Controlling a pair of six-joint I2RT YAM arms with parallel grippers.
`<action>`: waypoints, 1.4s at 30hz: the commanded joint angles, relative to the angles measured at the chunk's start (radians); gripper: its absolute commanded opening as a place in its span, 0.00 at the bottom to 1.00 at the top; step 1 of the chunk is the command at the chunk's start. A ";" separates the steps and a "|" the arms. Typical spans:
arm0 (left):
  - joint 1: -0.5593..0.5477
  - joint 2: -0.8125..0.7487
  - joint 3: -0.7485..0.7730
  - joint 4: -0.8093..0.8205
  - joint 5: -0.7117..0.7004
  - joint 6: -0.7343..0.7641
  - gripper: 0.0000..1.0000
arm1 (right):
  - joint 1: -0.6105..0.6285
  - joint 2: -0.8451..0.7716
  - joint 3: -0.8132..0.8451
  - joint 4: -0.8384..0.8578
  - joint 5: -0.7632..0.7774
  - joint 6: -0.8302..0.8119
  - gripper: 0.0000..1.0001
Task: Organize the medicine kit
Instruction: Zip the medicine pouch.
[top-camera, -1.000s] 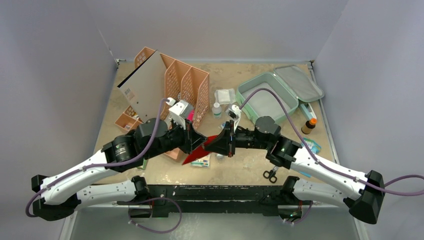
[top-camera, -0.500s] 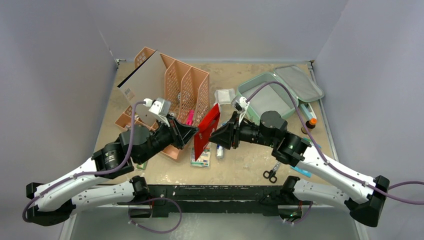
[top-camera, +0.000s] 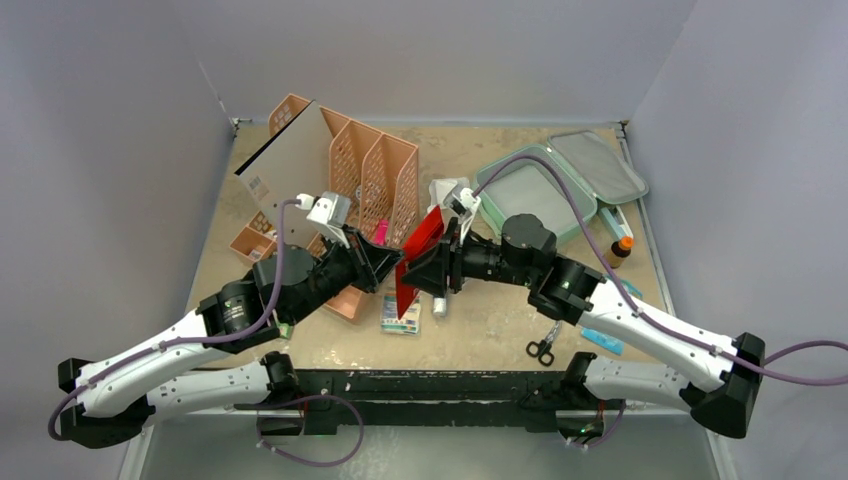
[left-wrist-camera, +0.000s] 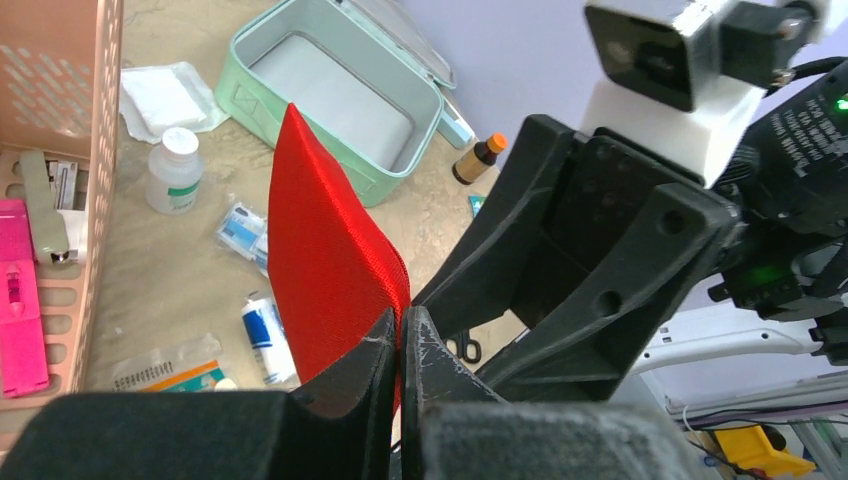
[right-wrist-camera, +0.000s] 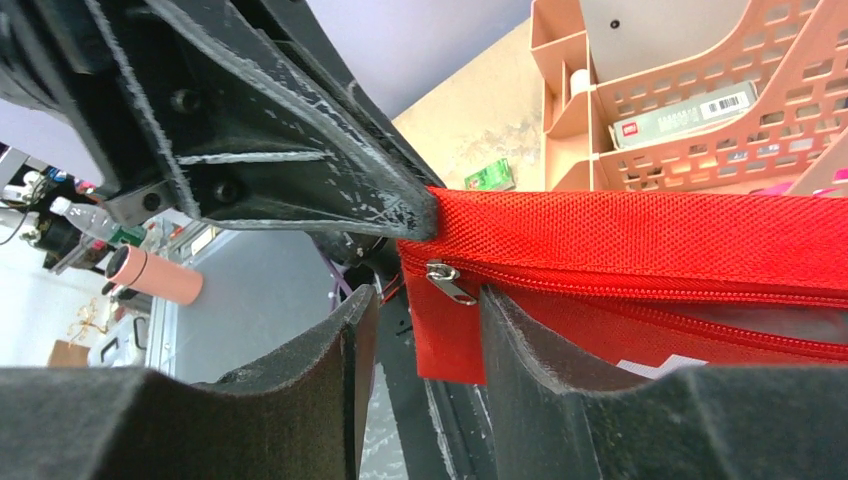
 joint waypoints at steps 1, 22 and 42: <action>-0.002 -0.002 0.012 0.077 0.018 0.007 0.00 | 0.008 0.016 0.020 0.064 0.021 0.038 0.45; -0.003 -0.022 0.035 0.036 0.110 0.106 0.00 | 0.008 -0.023 -0.114 0.193 0.054 0.044 0.05; -0.003 0.020 0.064 0.045 0.207 0.065 0.00 | 0.008 -0.029 -0.188 0.302 -0.109 0.054 0.26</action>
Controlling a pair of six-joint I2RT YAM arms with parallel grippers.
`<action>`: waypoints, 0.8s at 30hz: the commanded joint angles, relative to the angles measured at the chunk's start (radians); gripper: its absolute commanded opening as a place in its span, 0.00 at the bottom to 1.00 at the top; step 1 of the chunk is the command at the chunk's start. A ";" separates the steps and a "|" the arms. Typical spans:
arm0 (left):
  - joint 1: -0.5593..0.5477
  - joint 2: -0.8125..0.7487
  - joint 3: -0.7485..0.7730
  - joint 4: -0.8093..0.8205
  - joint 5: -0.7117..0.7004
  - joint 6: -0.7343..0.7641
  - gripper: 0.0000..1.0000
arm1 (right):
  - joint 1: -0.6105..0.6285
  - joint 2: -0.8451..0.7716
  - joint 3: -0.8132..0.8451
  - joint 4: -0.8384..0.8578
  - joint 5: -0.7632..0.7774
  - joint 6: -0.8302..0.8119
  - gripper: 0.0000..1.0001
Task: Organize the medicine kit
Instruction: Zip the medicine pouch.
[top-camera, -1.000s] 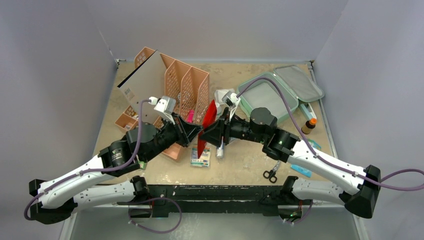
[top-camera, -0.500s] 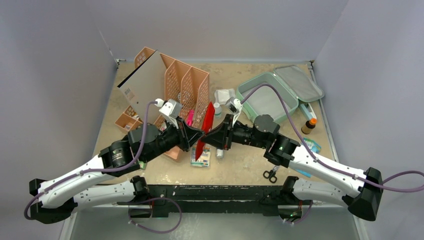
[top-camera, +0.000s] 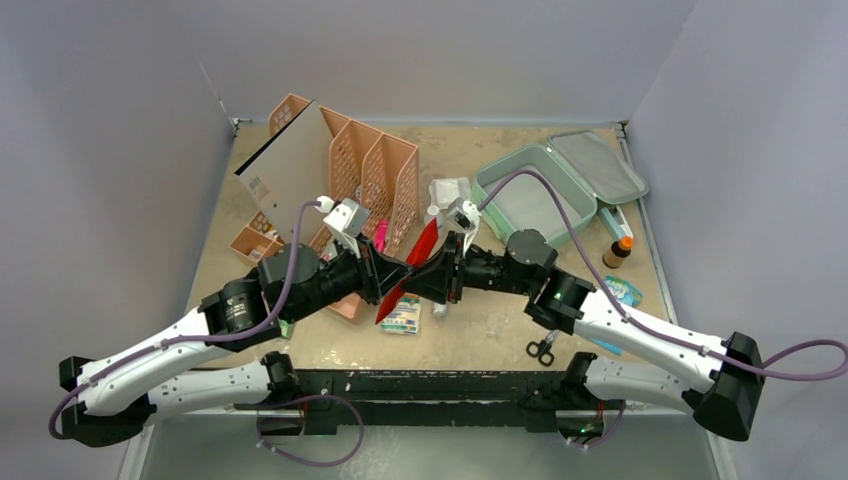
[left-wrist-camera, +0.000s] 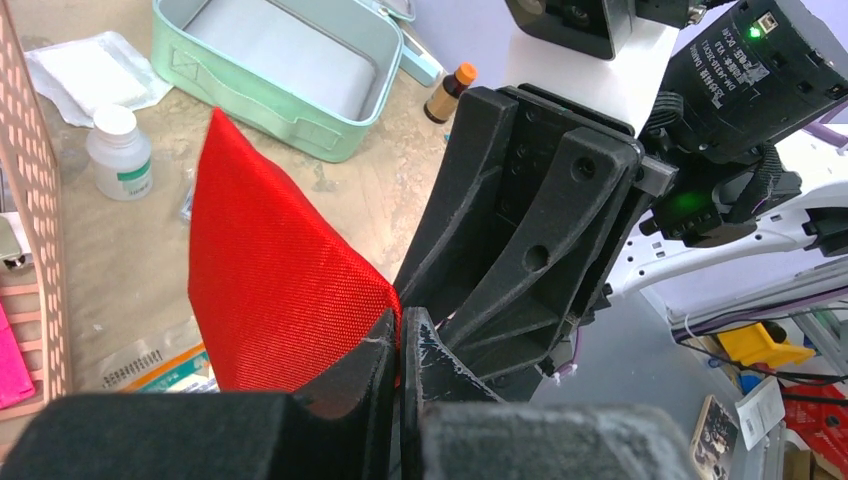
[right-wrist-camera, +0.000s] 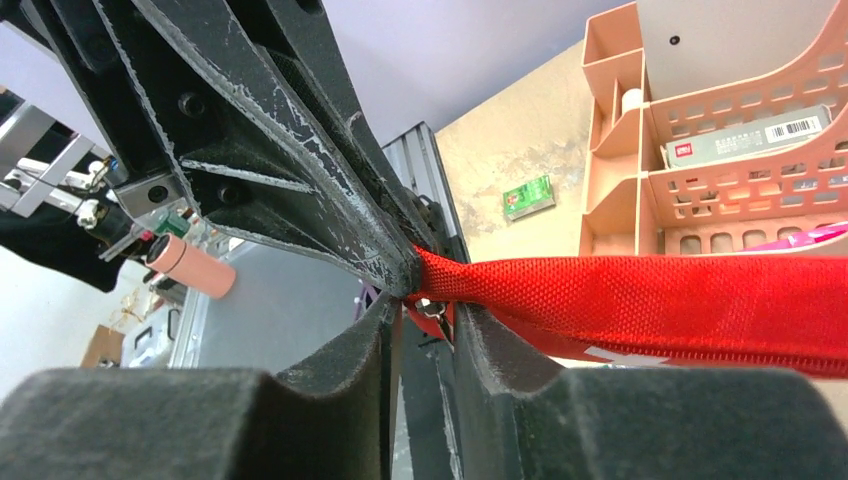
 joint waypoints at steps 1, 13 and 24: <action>-0.003 0.011 0.051 0.077 0.047 -0.021 0.00 | -0.001 -0.024 -0.037 0.057 -0.030 -0.005 0.19; -0.002 0.000 0.055 0.055 0.046 -0.044 0.00 | 0.000 -0.045 -0.048 0.046 -0.071 -0.029 0.33; -0.003 0.004 0.058 0.051 0.058 -0.048 0.00 | -0.001 -0.045 -0.045 0.050 -0.072 -0.048 0.00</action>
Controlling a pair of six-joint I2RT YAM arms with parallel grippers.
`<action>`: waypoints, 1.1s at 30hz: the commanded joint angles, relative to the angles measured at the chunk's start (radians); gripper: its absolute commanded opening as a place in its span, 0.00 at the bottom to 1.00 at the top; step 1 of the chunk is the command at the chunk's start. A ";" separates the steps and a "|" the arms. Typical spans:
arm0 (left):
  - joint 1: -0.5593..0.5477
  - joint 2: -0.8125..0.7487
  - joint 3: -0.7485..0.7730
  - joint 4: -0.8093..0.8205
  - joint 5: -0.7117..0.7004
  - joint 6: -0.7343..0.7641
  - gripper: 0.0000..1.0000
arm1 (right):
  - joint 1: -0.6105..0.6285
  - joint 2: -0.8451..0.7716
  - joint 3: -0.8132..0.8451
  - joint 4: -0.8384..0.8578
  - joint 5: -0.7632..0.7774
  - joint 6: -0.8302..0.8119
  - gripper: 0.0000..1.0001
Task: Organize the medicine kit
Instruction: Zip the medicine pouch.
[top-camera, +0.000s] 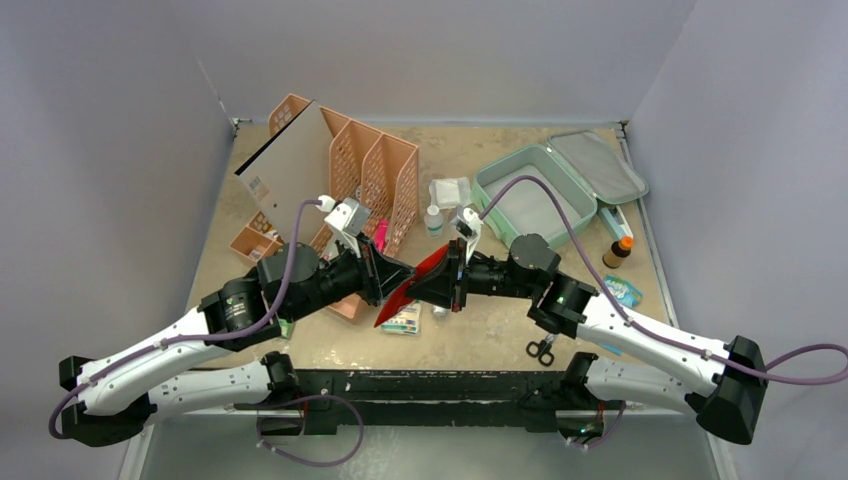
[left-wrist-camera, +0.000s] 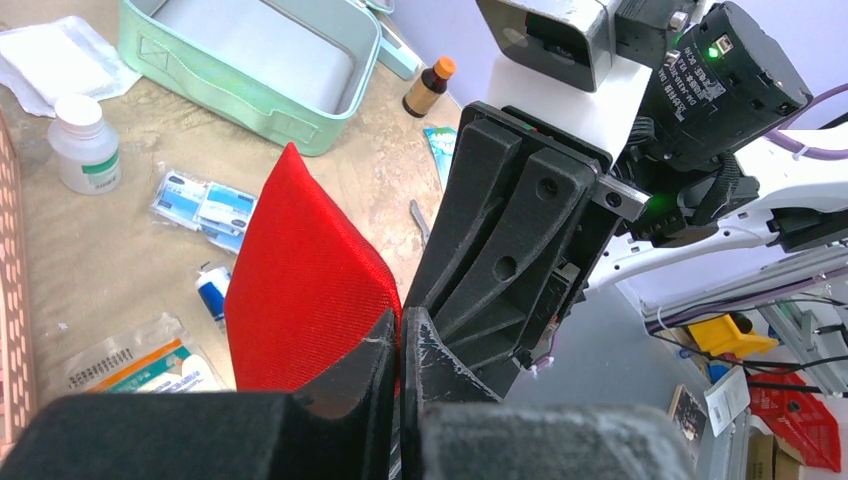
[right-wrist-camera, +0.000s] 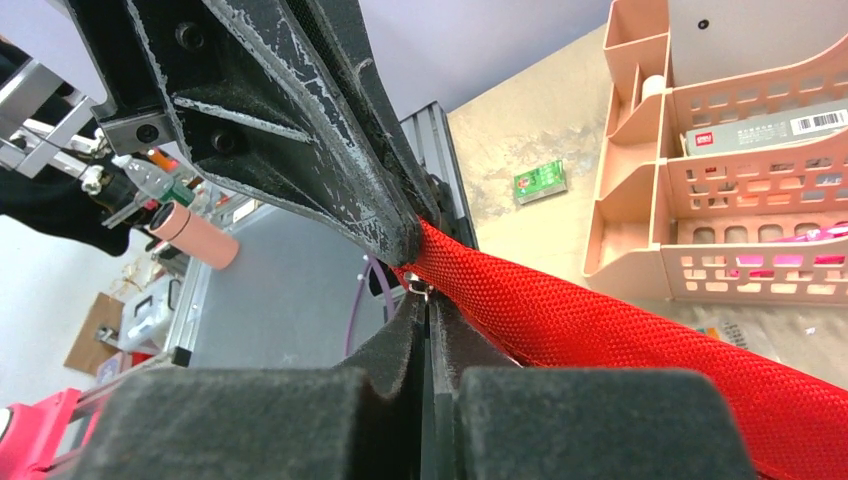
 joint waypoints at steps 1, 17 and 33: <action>-0.002 -0.008 0.049 0.051 0.021 -0.011 0.00 | 0.001 -0.016 0.000 0.044 -0.014 -0.014 0.00; -0.003 -0.018 0.170 -0.103 0.054 0.087 0.00 | -0.008 -0.096 -0.013 -0.127 0.173 -0.055 0.00; -0.003 0.081 0.271 -0.276 0.064 0.171 0.28 | -0.008 -0.034 0.055 -0.037 0.140 -0.030 0.00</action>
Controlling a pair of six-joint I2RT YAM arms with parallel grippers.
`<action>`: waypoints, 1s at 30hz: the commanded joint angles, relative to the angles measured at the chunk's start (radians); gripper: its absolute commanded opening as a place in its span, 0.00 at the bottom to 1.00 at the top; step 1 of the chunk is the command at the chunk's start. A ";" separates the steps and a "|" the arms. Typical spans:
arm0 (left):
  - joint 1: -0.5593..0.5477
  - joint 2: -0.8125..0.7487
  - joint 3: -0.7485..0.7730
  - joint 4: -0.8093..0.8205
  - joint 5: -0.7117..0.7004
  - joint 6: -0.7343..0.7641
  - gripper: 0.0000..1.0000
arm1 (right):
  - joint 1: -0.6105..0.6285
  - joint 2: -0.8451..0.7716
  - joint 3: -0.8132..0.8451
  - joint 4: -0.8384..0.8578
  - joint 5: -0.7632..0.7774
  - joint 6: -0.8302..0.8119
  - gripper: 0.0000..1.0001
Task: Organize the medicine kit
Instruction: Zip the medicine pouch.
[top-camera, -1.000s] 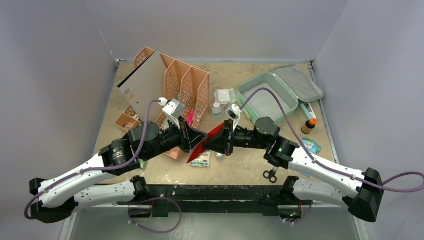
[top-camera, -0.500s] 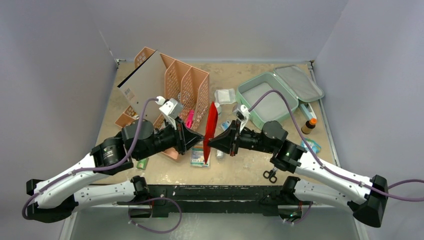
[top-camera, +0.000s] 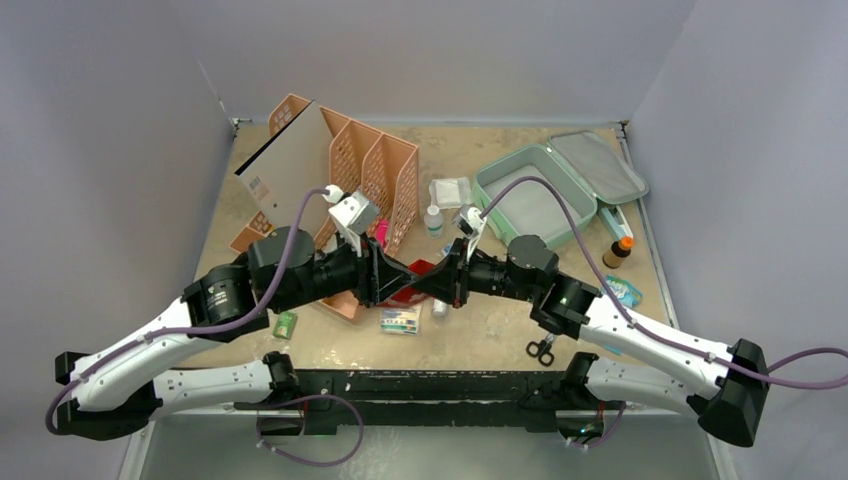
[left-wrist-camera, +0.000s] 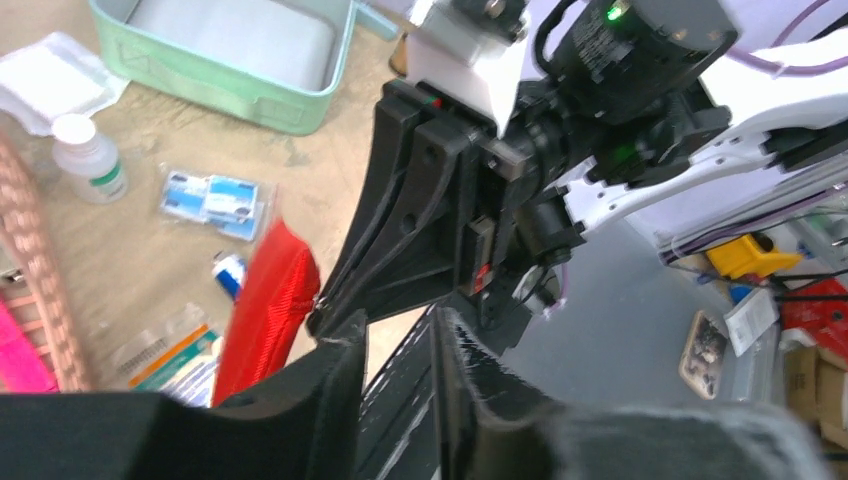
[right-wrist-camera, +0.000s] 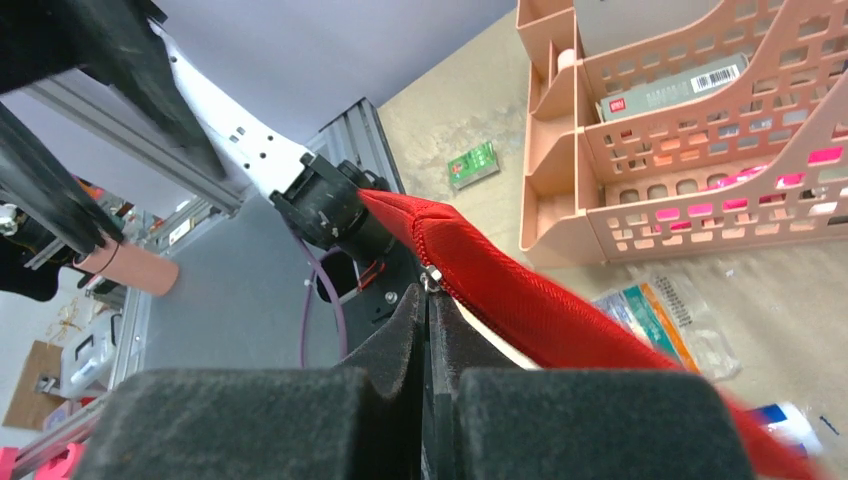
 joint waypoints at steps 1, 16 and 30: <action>0.002 0.034 0.094 -0.126 -0.050 0.068 0.33 | 0.000 -0.016 0.067 0.072 0.004 0.003 0.00; 0.002 0.105 0.109 -0.188 -0.160 0.278 0.42 | 0.000 0.023 0.148 0.105 -0.023 0.008 0.00; 0.005 0.130 0.088 -0.169 -0.146 0.329 0.14 | 0.000 0.022 0.135 0.113 -0.070 0.009 0.00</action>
